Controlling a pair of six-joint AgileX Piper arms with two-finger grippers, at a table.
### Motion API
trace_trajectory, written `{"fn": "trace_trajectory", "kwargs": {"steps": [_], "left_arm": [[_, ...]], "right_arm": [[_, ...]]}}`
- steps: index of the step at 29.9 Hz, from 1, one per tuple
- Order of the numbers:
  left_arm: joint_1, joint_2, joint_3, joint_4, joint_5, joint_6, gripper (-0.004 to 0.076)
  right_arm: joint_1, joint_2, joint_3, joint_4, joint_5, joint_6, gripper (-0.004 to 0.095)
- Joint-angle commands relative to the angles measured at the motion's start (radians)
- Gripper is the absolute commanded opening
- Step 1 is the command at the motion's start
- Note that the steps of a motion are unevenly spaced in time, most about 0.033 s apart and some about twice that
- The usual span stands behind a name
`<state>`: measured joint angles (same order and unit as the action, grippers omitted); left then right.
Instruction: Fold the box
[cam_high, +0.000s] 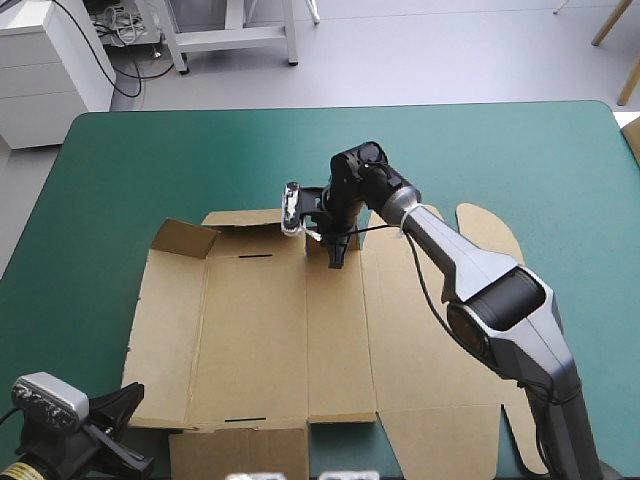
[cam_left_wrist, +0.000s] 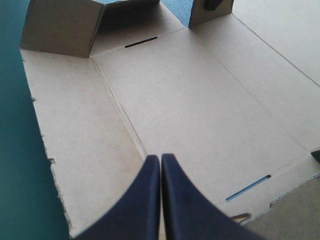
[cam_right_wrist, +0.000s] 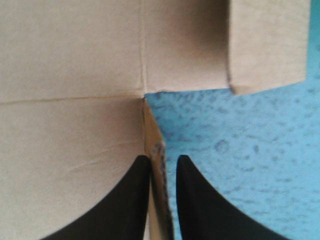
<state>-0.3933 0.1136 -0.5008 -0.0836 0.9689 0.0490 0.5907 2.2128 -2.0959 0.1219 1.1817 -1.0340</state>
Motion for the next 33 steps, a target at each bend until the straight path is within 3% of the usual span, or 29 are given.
{"fn": "trace_trajectory", "kwargs": {"steps": [1, 3, 8, 13, 16, 20, 29, 33], "left_arm": [[-0.006, 0.015, -0.029, -0.011, -0.072, -0.003, -0.0008], [-0.006, 0.015, -0.029, -0.011, -0.072, -0.003, -0.0008], [-0.006, 0.015, -0.029, -0.011, -0.072, -0.003, -0.0008], [-0.006, 0.015, -0.029, -0.011, -0.072, -0.003, -0.0008], [-0.006, 0.015, -0.029, -0.011, -0.072, -0.003, -0.0008], [-0.006, 0.015, -0.029, -0.011, -0.072, -0.003, -0.0008], [-0.006, 0.015, -0.029, -0.011, -0.072, -0.003, -0.0008], [-0.006, 0.015, -0.029, -0.011, -0.072, -0.003, -0.0008]], "right_arm": [[0.000, -0.075, -0.109, 0.013, -0.012, 0.106, 0.0332], [0.000, -0.098, -0.153, 0.013, -0.012, 0.155, 0.0377], [0.000, -0.205, -0.178, -0.002, -0.012, 0.302, 0.0375], [0.000, -0.340, -0.178, -0.102, -0.012, 0.466, 0.0362], [0.000, -0.419, -0.177, -0.152, -0.012, 0.574, 0.0252], [-0.005, -0.540, -0.125, -0.174, -0.012, 0.652, -0.0003], [-0.005, -0.885, 0.296, -0.263, -0.017, 0.774, -0.0020], [-0.005, -1.056, 0.545, -0.259, -0.092, 0.822, -0.0020]]}}
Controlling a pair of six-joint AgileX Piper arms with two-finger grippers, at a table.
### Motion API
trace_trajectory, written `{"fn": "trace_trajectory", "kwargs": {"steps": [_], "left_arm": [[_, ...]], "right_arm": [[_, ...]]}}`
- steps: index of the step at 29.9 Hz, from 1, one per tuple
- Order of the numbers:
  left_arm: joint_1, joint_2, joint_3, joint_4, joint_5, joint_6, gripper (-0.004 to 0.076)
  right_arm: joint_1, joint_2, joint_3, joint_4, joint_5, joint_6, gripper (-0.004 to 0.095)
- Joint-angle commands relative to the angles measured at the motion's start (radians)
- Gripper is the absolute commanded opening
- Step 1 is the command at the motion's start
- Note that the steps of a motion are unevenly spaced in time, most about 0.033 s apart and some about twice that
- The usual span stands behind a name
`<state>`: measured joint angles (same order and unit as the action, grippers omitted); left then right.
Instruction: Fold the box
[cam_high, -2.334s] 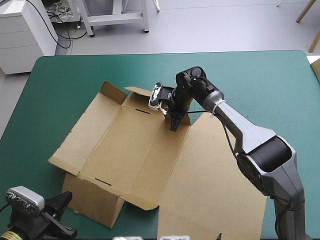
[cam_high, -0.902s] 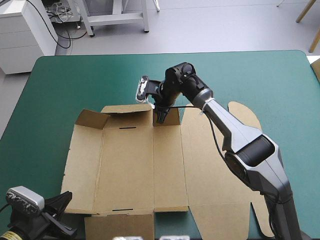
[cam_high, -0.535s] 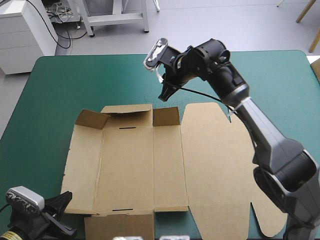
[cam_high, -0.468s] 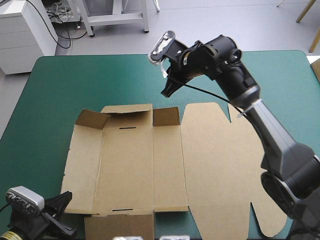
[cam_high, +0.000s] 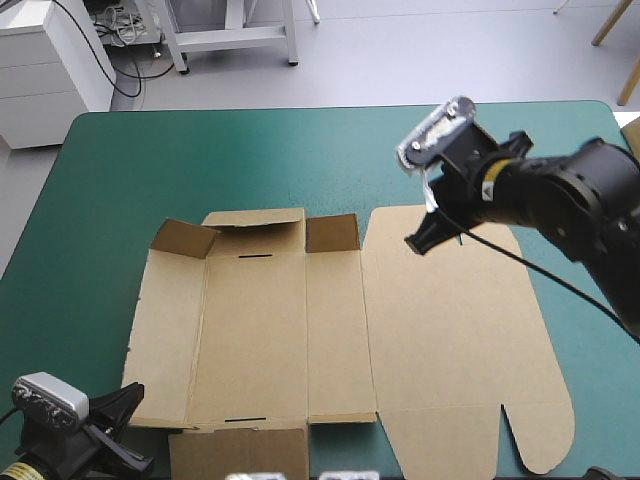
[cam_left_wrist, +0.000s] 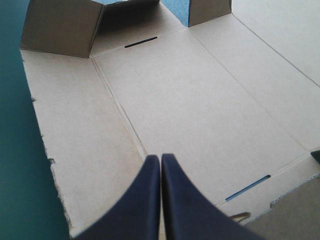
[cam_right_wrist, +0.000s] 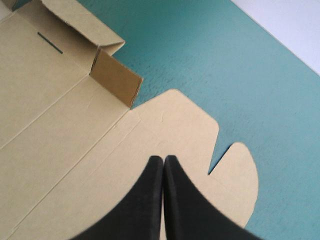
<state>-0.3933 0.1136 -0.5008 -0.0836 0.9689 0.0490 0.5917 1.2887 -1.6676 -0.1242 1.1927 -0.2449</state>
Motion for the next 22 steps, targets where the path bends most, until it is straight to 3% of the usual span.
{"fn": "trace_trajectory", "kwargs": {"steps": [1, 7, 16, 19, 22], "left_arm": [[-0.006, 0.015, -0.029, -0.011, -0.072, -0.003, -0.0008], [-0.006, 0.015, -0.029, -0.011, -0.072, -0.003, -0.0008], [-0.006, 0.015, -0.029, -0.011, -0.072, -0.003, 0.0005], [-0.006, 0.015, -0.029, -0.011, -0.072, -0.003, 0.0078], [-0.006, 0.015, -0.029, -0.011, -0.072, -0.003, 0.0239]], "right_arm": [[-0.006, -0.179, 0.185, -0.008, -0.130, 0.037, -0.0020], [-0.006, -0.456, 0.570, 0.000, -0.290, 0.138, -0.0020], [-0.006, -0.812, 0.997, 0.001, -0.418, 0.256, -0.0020], [-0.006, -0.909, 1.078, 0.001, -0.420, 0.284, -0.0020], [-0.006, -0.984, 1.122, 0.001, -0.420, 0.306, -0.0019]]}}
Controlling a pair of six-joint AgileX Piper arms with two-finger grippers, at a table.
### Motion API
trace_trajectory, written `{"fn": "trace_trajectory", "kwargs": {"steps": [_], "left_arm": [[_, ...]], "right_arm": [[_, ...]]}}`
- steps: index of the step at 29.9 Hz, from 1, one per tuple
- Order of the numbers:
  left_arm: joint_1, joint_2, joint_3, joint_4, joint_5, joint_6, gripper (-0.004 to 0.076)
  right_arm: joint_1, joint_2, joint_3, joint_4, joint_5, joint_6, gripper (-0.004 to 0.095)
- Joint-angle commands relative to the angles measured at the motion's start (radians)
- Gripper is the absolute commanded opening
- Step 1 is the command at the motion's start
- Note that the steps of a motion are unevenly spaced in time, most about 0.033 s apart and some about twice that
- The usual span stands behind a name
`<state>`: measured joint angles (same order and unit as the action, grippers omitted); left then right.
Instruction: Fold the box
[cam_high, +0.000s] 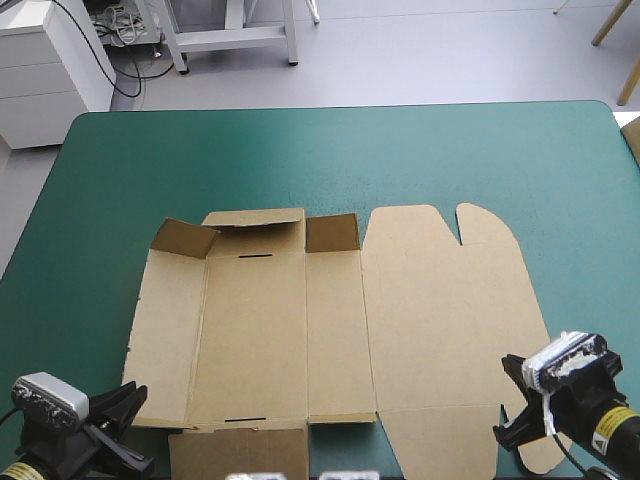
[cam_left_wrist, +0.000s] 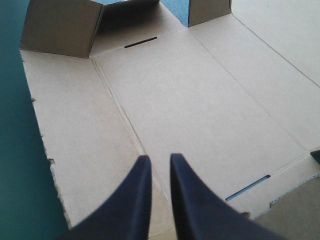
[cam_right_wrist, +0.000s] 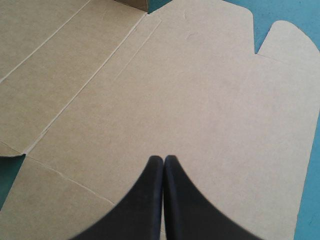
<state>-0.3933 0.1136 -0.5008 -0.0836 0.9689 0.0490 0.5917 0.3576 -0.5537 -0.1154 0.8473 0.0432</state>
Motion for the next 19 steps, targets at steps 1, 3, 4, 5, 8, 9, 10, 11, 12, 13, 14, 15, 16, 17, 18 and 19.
{"fn": "trace_trajectory", "kwargs": {"steps": [1, 3, 4, 5, 8, 9, 10, 11, 12, 13, 14, 15, 16, 17, 18, 19], "left_arm": [[-0.006, 0.015, -0.029, -0.011, -0.072, -0.003, 0.0287], [-0.006, 0.015, -0.029, -0.011, -0.072, -0.003, 0.0393], [-0.006, 0.015, -0.029, -0.011, -0.072, -0.003, 0.0418], [-0.006, 0.015, -0.029, -0.011, -0.072, -0.003, 0.0433], [-0.006, 0.015, -0.029, -0.019, -0.072, -0.008, 0.0424], [-0.006, 0.015, -0.029, -0.026, -0.072, -0.010, 0.0421], [-0.006, 0.015, -0.029, -0.033, -0.072, -0.010, 0.0421], [-0.006, 0.015, -0.029, -0.033, -0.072, -0.010, 0.0421], [-0.006, 0.015, -0.029, -0.031, -0.072, -0.010, 0.0421], [-0.006, 0.015, -0.029, -0.027, -0.072, -0.010, 0.0421], [-0.006, 0.015, -0.029, -0.019, -0.072, -0.010, 0.0421], [-0.006, 0.015, -0.029, -0.014, -0.074, -0.014, 0.0421], [-0.006, 0.017, -0.029, -0.011, -0.081, -0.014, 0.0421], [-0.006, 0.020, -0.029, -0.009, -0.091, -0.014, 0.0421], [-0.006, 0.026, -0.029, -0.009, -0.107, -0.014, 0.0421], [-0.006, 0.037, -0.029, -0.009, -0.125, -0.014, 0.0421]], "right_arm": [[-0.006, -0.072, 0.017, -0.007, -0.075, 0.018, -0.0020], [-0.006, -0.110, 0.035, -0.007, -0.075, 0.018, -0.0020], [-0.006, -0.125, 0.039, -0.007, -0.075, 0.020, -0.0020], [-0.006, -0.137, 0.045, -0.007, -0.075, 0.020, -0.0020], [-0.006, -0.152, 0.044, -0.011, -0.070, 0.022, -0.0020], [-0.006, -0.152, 0.044, -0.011, -0.068, 0.022, -0.0020], [-0.006, -0.152, 0.044, -0.011, -0.068, 0.022, -0.0020], [-0.006, -0.152, 0.044, -0.011, -0.068, 0.022, -0.0020], [-0.006, -0.152, 0.044, -0.011, -0.068, 0.022, -0.0020], [-0.006, -0.152, 0.044, -0.011, -0.068, 0.022, -0.0020], [-0.006, -0.152, 0.044, -0.011, -0.067, 0.022, -0.0020], [-0.006, -0.152, 0.044, -0.011, -0.067, 0.022, -0.0020], [-0.006, -0.152, 0.044, -0.011, -0.067, 0.022, -0.0020], [-0.006, -0.152, 0.044, -0.011, -0.066, 0.022, -0.0020], [-0.006, -0.152, 0.044, -0.011, -0.066, 0.022, -0.0020], [-0.006, -0.152, 0.044, -0.009, -0.066, 0.022, -0.0020]]}}
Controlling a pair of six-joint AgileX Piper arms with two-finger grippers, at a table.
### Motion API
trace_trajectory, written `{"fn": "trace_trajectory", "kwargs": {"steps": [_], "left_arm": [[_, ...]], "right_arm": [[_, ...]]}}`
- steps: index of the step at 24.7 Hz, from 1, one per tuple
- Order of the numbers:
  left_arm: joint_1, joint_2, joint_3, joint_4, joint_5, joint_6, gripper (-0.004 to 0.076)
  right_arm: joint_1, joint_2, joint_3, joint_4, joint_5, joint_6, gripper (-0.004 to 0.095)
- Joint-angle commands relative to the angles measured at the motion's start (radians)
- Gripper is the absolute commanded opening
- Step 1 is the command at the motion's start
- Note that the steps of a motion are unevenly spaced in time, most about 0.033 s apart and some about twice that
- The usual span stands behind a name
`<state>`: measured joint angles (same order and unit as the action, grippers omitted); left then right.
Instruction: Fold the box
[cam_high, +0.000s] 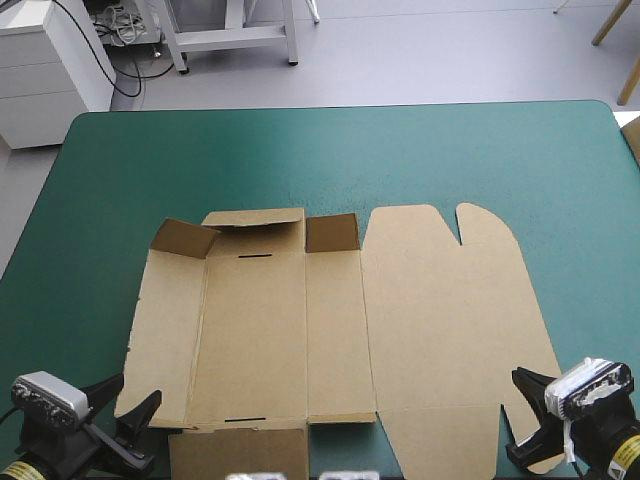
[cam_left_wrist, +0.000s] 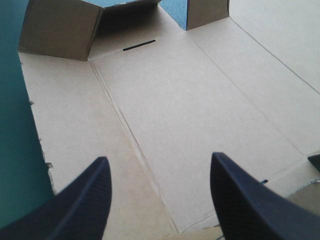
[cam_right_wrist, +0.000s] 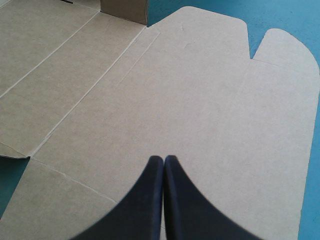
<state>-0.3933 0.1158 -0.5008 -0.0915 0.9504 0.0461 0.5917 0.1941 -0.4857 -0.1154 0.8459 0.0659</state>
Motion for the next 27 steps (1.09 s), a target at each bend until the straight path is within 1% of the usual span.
{"fn": "trace_trajectory", "kwargs": {"steps": [1, 4, 7, 14, 16, 18, 19, 20, 24, 27], "left_arm": [[-0.006, 0.050, -0.033, 0.000, -0.119, -0.014, 0.0421], [-0.006, 0.122, -0.064, 0.002, -0.158, -0.015, 0.0421], [-0.006, 0.231, -0.121, 0.011, -0.168, -0.011, 0.0421], [-0.006, 0.573, -0.294, 0.047, -0.109, -0.028, 0.0421], [-0.006, 0.646, -0.332, 0.047, -0.092, -0.038, 0.0421], [-0.006, 0.817, -0.426, 0.043, 0.000, -0.054, 0.0421], [-0.006, 0.855, -0.444, 0.043, 0.026, -0.054, 0.0421], [-0.006, 0.917, -0.485, 0.047, 0.075, -0.059, 0.0421], [-0.006, 1.044, -0.576, 0.051, 0.172, -0.002, 0.0421], [0.018, 1.075, -0.619, 0.054, 0.258, 0.009, 0.0421]], "right_arm": [[-0.006, 0.011, -0.024, -0.007, -0.064, 0.000, -0.0020], [-0.006, 0.011, -0.024, 0.016, -0.062, 0.000, -0.0020], [-0.006, 0.011, -0.024, 0.026, -0.062, -0.020, -0.0020], [-0.006, 0.011, -0.024, 0.022, -0.060, -0.023, -0.0020], [-0.006, 0.011, -0.024, 0.016, -0.059, -0.024, -0.0020], [-0.006, 0.011, -0.024, 0.016, -0.059, -0.024, -0.0020], [-0.006, 0.011, -0.024, 0.016, -0.059, -0.024, -0.0020], [-0.006, 0.011, -0.024, 0.016, -0.058, -0.024, -0.0020], [-0.006, 0.011, -0.024, 0.016, -0.056, -0.023, -0.0020], [-0.006, 0.011, -0.024, 0.016, -0.054, -0.023, -0.0020]]}}
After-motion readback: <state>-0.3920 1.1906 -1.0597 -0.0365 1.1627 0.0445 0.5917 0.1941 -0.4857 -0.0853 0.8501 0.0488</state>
